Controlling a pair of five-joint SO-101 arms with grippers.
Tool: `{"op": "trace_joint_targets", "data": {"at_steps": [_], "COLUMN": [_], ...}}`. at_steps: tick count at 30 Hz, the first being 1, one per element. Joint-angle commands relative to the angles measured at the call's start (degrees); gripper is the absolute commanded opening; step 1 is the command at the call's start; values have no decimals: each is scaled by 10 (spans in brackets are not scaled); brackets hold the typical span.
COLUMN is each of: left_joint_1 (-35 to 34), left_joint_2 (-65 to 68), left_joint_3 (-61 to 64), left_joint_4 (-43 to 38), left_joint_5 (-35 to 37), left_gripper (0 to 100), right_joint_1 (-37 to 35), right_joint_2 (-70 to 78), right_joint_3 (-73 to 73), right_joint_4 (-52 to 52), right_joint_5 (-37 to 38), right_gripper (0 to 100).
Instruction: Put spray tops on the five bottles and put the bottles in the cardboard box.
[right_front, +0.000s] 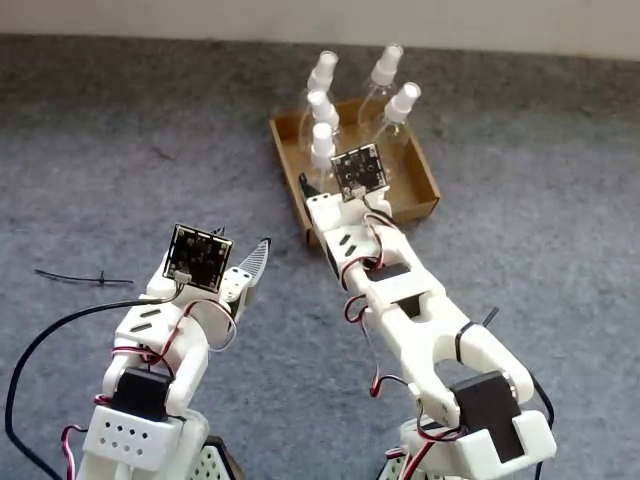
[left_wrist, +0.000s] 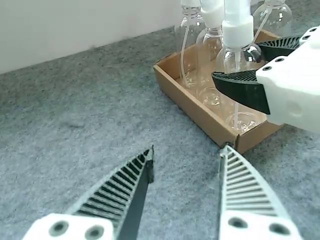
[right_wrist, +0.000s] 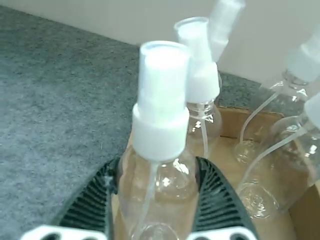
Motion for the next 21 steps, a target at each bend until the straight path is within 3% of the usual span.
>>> {"op": "trace_joint_targets", "data": {"at_steps": [1, 5, 21], "left_joint_1": [-1, -1, -1], "left_joint_2": [1, 1, 1], "left_joint_3": [-2, -2, -2], "left_joint_4": [-14, -14, -14], "left_joint_5": [-2, -3, -3], "left_gripper": [197, 197, 197], "right_joint_1": [-5, -6, -20], "right_joint_2": [-5, -7, -9], "right_joint_3": [-23, -23, -22], "right_joint_4": [-15, -11, -10], "right_joint_5": [5, 5, 7], "right_gripper": [71, 147, 166]}}
